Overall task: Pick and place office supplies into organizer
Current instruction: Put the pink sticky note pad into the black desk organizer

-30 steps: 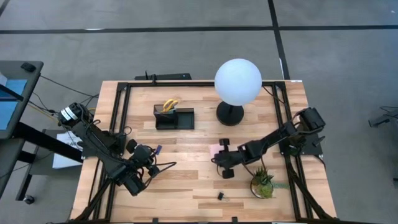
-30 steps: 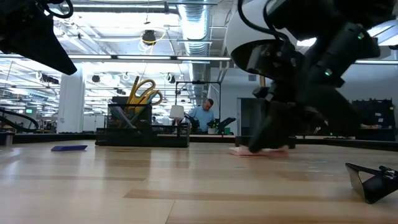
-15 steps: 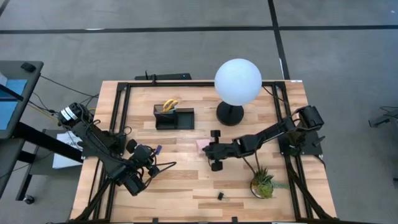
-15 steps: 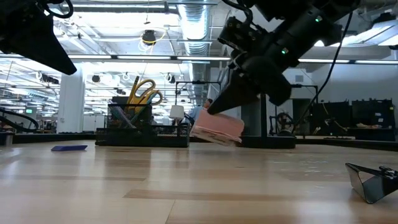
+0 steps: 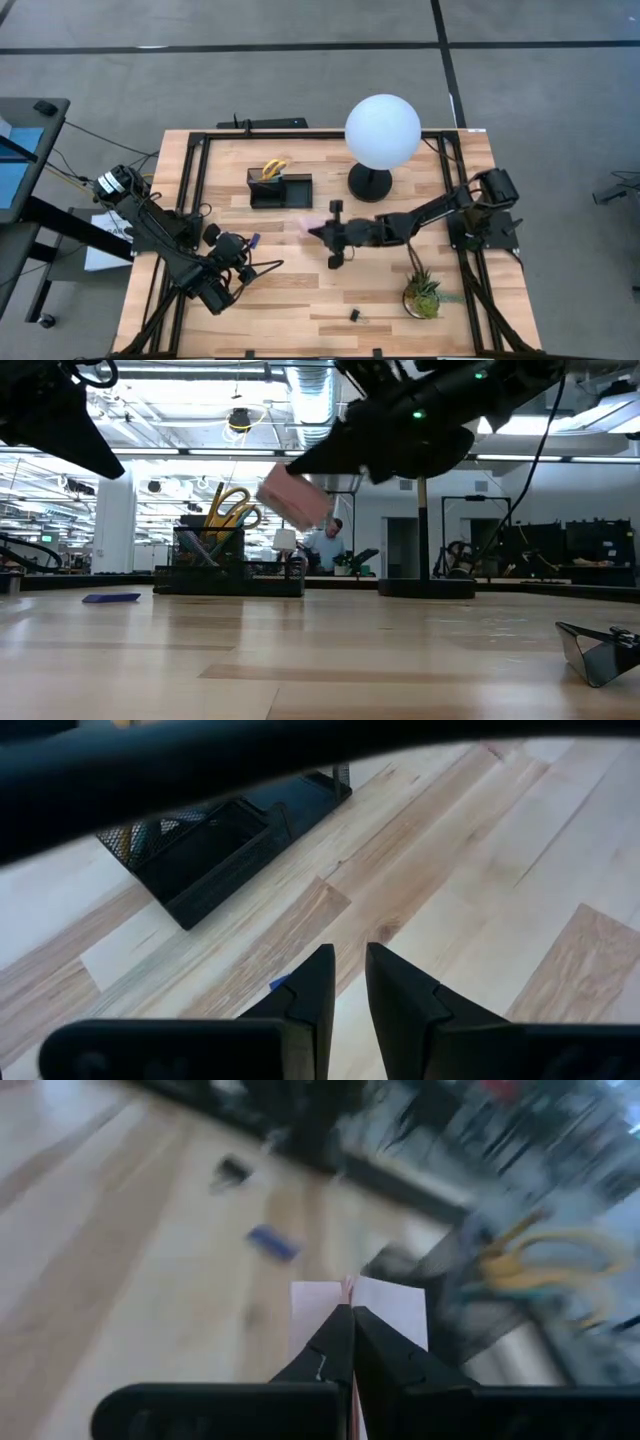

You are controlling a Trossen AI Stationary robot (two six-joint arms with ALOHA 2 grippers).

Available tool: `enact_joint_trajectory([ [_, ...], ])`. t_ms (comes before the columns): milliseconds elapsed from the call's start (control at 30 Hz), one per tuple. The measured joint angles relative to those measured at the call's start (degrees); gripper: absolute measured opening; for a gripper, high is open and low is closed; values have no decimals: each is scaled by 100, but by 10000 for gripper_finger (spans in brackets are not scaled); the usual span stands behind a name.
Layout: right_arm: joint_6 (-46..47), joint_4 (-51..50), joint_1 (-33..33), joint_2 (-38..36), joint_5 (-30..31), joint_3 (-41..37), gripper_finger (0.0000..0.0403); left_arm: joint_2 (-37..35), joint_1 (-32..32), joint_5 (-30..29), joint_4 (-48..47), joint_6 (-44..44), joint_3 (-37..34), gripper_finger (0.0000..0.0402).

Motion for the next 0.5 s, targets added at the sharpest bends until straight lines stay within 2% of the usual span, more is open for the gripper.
enact_joint_trajectory([
  [100,-371,439,-291,0,21,12,0,0,0,-95,-1,-1,0,55],
  [233,-344,470,-795,0,-7,179,0,0,0,-104,1,-1,0,55],
  [367,-14,471,-1270,65,-785,299,0,0,0,-302,-1,-1,0,55],
  [500,308,427,-1522,248,-893,330,0,-4,0,-587,1,-3,0,55],
])
